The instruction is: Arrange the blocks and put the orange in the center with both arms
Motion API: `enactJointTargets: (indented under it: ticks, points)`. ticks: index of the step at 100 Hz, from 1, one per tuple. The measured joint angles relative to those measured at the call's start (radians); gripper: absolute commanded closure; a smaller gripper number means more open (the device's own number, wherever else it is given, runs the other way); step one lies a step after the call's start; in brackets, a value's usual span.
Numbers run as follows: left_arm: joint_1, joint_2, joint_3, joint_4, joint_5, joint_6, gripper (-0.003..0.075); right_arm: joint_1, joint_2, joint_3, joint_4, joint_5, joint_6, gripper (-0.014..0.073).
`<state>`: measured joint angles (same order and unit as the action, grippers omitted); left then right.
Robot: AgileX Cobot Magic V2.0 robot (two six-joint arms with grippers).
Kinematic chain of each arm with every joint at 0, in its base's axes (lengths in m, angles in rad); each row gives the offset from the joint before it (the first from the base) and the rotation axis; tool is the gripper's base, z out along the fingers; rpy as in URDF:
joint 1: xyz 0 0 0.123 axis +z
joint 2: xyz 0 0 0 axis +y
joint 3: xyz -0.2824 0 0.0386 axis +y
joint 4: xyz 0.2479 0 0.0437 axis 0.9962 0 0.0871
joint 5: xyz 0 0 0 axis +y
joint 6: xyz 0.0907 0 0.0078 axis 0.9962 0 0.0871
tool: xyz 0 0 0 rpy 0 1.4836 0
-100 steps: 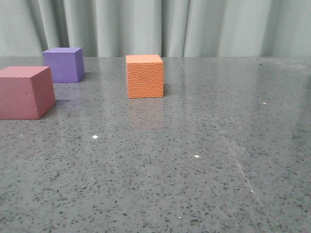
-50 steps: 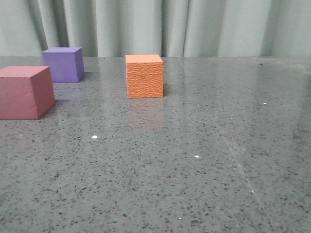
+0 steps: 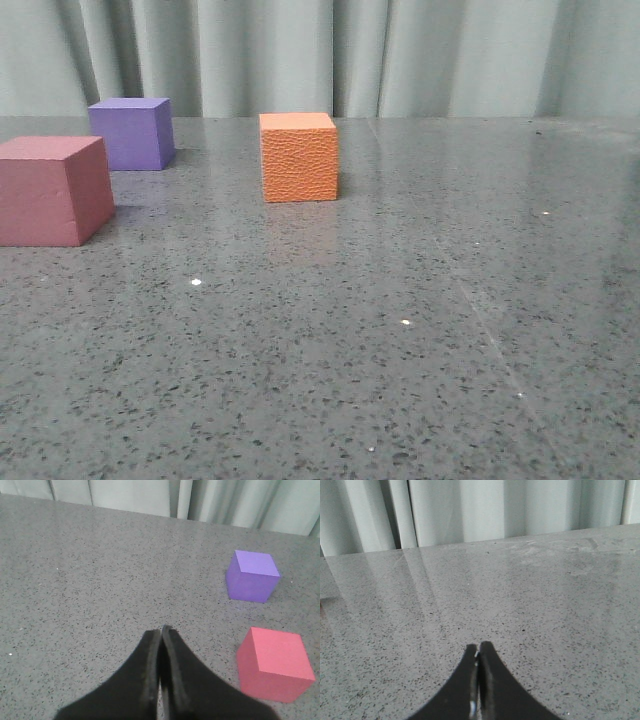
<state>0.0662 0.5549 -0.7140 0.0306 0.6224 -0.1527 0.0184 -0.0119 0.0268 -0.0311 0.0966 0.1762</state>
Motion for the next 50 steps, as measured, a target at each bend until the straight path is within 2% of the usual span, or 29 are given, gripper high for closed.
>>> enactJointTargets:
  ticks: [16, 38, 43, 50]
  points:
    - [0.0, 0.117, -0.084, -0.031, 0.025, 0.0, 0.073, 0.0, 0.0, 0.0, 0.0, 0.0, 0.0, 0.0661]
    - [0.0, 0.172, -0.097, -0.05, 0.037, 0.0, 0.0722, 0.0, 0.0, 0.0, 0.0, 0.0, 0.0, 0.0661]
    - [0.0, 0.173, -0.097, -0.052, 0.037, 0.0, 0.0692, 0.0, 0.0, 0.0, 0.0, 0.0, 0.0, 0.0661]
    - [0.0, 0.173, -0.098, -0.052, 0.033, 0.0, 0.0585, 0.0, 0.0, 0.0, 0.0, 0.0, 0.0, 0.0661]
